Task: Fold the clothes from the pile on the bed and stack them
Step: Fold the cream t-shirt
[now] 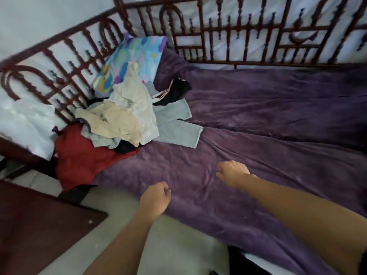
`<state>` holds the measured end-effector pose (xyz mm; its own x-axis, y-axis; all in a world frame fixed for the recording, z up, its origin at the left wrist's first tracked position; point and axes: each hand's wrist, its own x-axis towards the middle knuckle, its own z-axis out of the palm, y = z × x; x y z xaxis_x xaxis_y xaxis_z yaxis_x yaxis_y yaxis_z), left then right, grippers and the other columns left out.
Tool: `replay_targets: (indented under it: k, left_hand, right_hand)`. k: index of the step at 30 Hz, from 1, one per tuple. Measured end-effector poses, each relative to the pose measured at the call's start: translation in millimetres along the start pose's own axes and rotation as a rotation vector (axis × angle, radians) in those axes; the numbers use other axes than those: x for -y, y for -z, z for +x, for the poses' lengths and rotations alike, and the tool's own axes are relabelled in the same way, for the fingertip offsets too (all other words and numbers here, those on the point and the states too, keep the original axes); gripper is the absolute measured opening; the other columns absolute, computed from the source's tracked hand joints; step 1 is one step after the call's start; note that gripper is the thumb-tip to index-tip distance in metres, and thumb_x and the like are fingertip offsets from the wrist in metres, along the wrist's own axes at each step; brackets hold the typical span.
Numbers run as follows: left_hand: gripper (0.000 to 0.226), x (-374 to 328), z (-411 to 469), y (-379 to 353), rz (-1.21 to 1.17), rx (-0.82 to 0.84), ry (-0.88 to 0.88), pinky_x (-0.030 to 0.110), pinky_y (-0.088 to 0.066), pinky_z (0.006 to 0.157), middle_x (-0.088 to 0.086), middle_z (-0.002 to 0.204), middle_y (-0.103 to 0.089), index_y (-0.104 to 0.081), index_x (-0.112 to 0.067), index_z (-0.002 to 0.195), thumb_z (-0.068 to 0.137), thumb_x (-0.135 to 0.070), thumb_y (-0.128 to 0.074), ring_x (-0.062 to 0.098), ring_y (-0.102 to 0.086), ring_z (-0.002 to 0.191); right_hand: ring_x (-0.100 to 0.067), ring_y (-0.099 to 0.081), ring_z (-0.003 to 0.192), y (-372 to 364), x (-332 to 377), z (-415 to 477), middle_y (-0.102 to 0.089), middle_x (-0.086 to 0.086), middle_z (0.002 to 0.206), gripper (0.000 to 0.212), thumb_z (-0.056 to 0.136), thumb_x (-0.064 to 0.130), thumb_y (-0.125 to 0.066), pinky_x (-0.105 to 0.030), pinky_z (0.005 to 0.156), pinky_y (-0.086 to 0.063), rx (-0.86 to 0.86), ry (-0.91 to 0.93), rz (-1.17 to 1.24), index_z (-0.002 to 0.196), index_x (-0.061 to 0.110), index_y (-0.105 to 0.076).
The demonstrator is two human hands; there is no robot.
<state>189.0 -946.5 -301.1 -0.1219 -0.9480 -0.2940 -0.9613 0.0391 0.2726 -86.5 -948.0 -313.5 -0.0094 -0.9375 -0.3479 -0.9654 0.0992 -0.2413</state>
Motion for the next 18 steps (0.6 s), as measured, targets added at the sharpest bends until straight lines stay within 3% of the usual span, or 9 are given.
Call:
replay_targets:
  k: [8,12,18]
  left_hand:
    - [0.019,86,65,41,0.017,0.071,0.073,0.035,-0.049,0.089,0.004,0.106,-0.068,-0.062,-0.021,0.100,0.091,-0.032,-0.050,0.027,-0.061,0.104]
    - [0.018,121,126,72,0.051,0.100,0.081,0.035,-0.047,0.082,0.008,0.097,-0.066,-0.051,-0.020,0.075,0.091,-0.029,-0.047,0.031,-0.061,0.098]
    - [0.021,168,211,124,0.034,0.048,0.105,0.034,-0.044,0.085,0.010,0.107,-0.066,-0.061,-0.013,0.100,0.093,-0.023,-0.044,0.030,-0.058,0.104]
  right_hand:
    - [-0.030,-0.058,0.112,-1,90,97,-0.062,-0.007,0.123,0.029,0.094,0.039,-0.045,-0.035,0.085,-0.046,0.044,0.070,0.025,0.113,0.023,-0.061]
    - [-0.030,-0.058,0.113,-2,119,158,-0.061,-0.007,0.124,0.027,0.094,0.037,-0.046,-0.034,0.085,-0.046,0.070,0.026,0.072,0.110,0.023,-0.061]
    - [-0.030,-0.058,0.114,8,170,239,-0.061,-0.008,0.125,0.030,0.092,0.035,-0.047,-0.035,0.089,-0.047,0.099,-0.002,0.100,0.116,0.024,-0.062]
